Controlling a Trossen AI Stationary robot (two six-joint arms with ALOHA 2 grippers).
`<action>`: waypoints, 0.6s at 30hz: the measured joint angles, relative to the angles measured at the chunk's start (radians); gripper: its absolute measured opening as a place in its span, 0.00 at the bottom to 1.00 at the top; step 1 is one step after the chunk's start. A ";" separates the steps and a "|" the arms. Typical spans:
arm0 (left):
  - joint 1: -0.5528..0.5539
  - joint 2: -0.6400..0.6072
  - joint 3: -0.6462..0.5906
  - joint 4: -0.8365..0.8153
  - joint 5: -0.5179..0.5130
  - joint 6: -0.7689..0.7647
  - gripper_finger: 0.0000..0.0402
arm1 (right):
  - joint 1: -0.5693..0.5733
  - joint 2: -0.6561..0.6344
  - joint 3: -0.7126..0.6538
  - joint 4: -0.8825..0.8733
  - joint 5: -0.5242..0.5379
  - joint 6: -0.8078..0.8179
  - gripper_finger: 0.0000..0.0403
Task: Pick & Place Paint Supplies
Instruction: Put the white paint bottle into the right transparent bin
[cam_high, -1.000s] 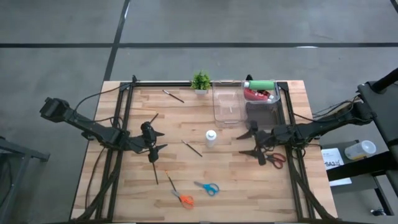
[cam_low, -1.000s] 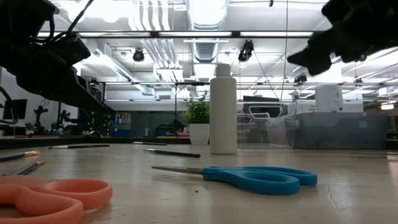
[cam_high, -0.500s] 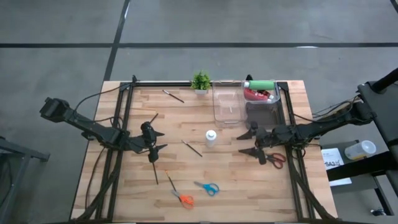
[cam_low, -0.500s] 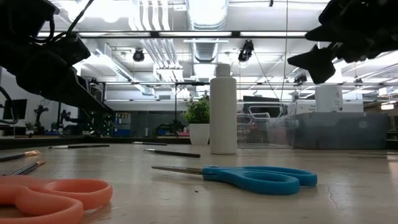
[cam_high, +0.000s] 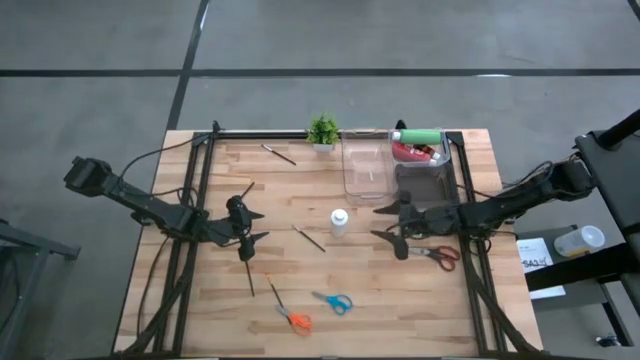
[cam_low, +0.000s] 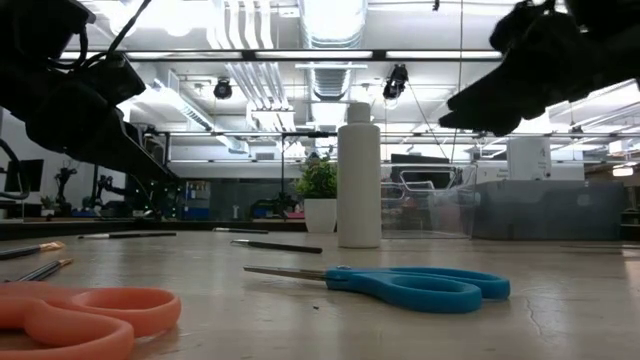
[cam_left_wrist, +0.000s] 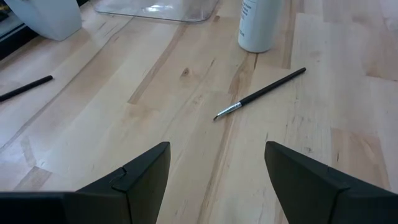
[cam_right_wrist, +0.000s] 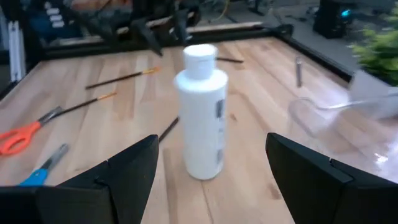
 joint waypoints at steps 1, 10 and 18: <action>0.000 0.000 0.000 0.000 0.000 0.000 0.66 | 0.000 0.026 0.013 -0.001 -0.001 0.001 0.73; 0.000 0.000 0.000 -0.020 0.000 0.000 0.66 | -0.002 0.264 0.136 0.049 0.008 -0.107 0.73; 0.000 0.000 0.000 -0.023 0.000 0.000 0.66 | -0.005 0.433 0.179 0.257 0.115 -0.164 0.73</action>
